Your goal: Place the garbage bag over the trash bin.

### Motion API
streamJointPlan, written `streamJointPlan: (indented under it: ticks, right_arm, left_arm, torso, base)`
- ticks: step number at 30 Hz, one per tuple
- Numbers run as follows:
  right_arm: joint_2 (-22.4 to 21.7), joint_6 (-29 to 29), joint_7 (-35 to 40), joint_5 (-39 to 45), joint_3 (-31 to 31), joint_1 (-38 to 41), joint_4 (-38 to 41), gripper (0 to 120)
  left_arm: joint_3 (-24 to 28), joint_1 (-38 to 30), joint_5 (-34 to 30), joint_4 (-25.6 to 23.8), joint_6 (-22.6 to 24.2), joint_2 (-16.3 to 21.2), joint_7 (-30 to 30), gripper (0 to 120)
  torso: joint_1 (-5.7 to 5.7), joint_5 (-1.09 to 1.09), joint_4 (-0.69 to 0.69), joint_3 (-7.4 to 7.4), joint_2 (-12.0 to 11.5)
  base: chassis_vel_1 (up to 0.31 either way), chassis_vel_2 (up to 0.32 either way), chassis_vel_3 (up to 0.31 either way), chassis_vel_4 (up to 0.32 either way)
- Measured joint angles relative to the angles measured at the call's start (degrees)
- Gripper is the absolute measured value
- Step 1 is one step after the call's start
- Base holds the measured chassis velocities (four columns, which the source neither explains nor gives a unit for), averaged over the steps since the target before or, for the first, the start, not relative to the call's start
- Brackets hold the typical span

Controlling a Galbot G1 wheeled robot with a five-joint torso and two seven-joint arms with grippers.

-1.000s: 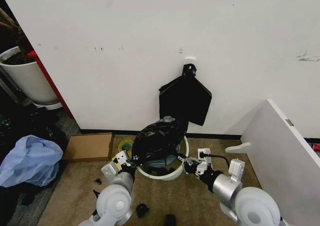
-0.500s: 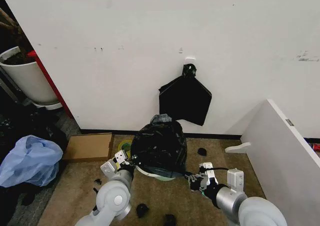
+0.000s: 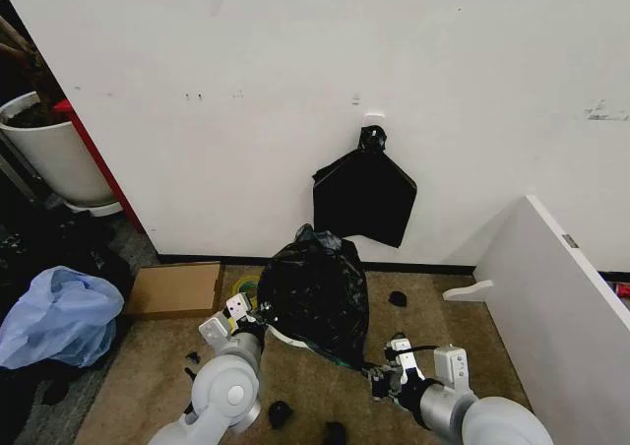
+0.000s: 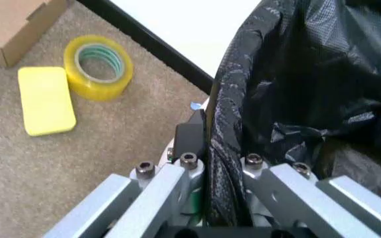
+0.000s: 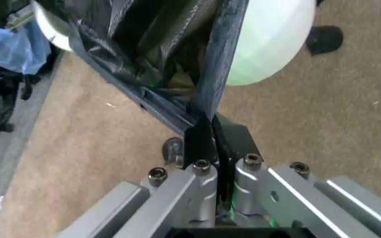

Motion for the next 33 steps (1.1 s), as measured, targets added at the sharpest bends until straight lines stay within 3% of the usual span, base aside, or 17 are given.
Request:
streamJointPlan:
  ticks: [6, 16, 18, 26, 29, 33]
  right_arm:
    - [-0.76, 1.91, -3.43, -6.32, 0.77, -0.69, 0.62, 2]
    - [-1.47, 10.79, -8.48, -27.56, 2.99, -6.54, 4.81, 41]
    - [-1.45, 11.96, -8.7, -29.79, 2.88, -6.68, 5.15, 45]
    - [-1.48, 20.69, -11.87, -51.59, -3.08, 2.02, 2.64, 79]
    - [-1.15, 21.98, -13.11, -58.03, -4.8, 2.99, 1.3, 85]
    - [0.51, 20.79, -13.93, -68.25, -11.88, 6.37, -2.28, 99]
  left_arm:
    - [-0.01, 0.54, 1.97, -0.07, 0.02, 0.27, 0.41, 1]
    - [-1.36, 0.11, 3.39, 1.53, -0.25, -0.18, -0.74, 1]
    - [-1.11, 0.14, 3.87, 1.5, -0.26, -0.17, -0.76, 1]
    - [2.57, 0.87, 11.85, -0.31, 1.05, -0.37, -0.91, 1]
    - [3.27, 0.47, 13.96, -0.01, 1.26, -0.28, -0.48, 1]
    - [3.75, 0.72, 17.93, 0.18, 2.05, -0.74, -0.51, 1]
  torso:
    - [0.0, 0.0, 0.0, 0.0, 0.0]
    - [0.0, -0.01, 0.0, 0.0, 0.0]
    - [0.0, -0.01, -0.01, 0.0, 0.0]
    - [0.0, 0.01, 0.04, 0.0, 0.0]
    - [0.0, -0.01, -0.02, 0.01, 0.0]
    - [0.0, 0.0, -0.01, 0.01, 0.0]
  base:
    - [0.0, 0.0, 0.0, 0.0]
    - [0.0, 0.0, 0.0, 0.0]
    - [0.0, 0.0, 0.0, 0.0]
    - [0.0, 0.0, 0.0, 0.0]
    - [0.0, 0.0, 0.0, 0.0]
    - [0.0, 0.0, 0.0, 0.0]
